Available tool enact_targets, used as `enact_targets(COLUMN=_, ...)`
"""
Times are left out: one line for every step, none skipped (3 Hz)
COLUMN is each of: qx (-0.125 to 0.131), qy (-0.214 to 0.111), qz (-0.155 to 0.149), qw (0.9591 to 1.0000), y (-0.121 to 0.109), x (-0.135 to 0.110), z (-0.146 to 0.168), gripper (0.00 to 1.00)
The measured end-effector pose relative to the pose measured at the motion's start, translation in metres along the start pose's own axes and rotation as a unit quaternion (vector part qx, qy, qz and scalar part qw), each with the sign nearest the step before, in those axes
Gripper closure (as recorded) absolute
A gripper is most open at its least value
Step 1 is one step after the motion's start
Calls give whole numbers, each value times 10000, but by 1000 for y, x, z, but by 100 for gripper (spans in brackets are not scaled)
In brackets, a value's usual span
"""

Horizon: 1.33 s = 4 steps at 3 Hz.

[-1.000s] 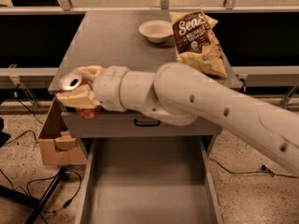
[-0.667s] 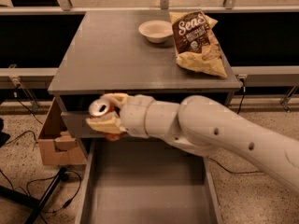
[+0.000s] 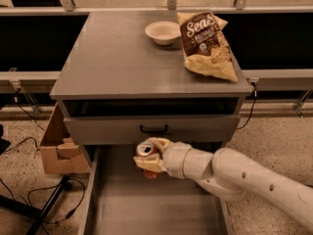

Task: Place coke can into middle drawer

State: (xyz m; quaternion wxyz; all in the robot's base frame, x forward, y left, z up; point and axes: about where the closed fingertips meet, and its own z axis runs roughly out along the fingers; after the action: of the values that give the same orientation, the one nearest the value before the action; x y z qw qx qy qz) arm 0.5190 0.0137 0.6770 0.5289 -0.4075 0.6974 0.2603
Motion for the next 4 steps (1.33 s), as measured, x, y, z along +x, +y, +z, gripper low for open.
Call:
enact_targets(qx=33, qy=-198, qz=523, qw=9984, y=-3, x=62, z=-1, gripper=100)
enact_targets(qx=63, qy=-475, qz=943, qw=9944, y=11, x=113, z=0, gripper=100)
enact_targets(qx=-74, qy=-727, qz=1032, qw=9920, y=60, x=176, z=16, gripper=100)
enact_targets(qx=-81, qy=-735, qz=1033, qw=9919, y=61, x=177, z=17, gripper=100)
